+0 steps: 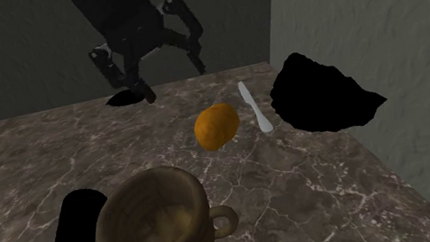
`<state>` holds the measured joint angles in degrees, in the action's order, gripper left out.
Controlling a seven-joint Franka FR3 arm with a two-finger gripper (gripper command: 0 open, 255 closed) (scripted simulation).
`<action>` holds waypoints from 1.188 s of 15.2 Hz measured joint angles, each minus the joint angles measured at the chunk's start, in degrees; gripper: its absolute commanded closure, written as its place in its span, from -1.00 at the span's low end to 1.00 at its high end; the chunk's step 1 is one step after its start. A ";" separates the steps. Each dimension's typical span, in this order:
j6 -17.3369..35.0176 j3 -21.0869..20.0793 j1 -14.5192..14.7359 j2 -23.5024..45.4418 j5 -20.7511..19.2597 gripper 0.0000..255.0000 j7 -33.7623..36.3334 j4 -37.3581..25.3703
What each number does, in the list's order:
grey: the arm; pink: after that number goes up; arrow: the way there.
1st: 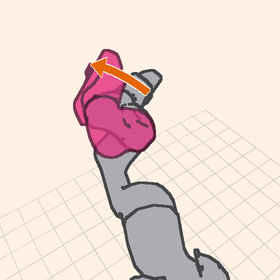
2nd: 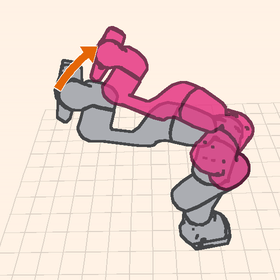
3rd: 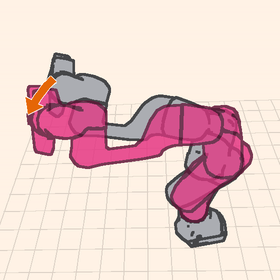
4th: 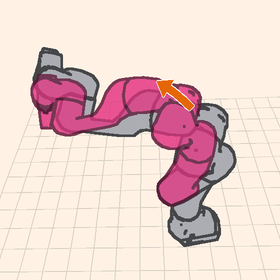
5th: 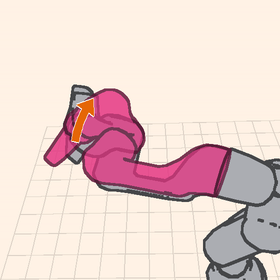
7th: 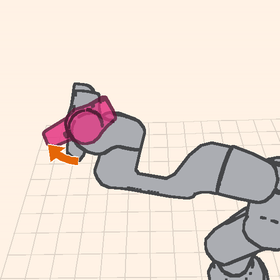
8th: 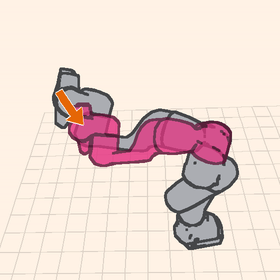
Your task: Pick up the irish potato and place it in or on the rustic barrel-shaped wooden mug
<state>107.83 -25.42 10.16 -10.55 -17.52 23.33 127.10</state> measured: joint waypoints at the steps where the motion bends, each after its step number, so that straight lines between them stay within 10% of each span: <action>1: 3.81 0.96 -0.38 -1.60 1.24 -1.00 0.63 3.26; 7: 26.28 4.79 -1.91 -5.25 6.21 -1.00 5.89 19.07; 18: 34.51 4.59 -3.93 -0.40 2.66 -1.00 9.15 21.75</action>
<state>142.34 -20.83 6.23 -10.95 -14.86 32.48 148.84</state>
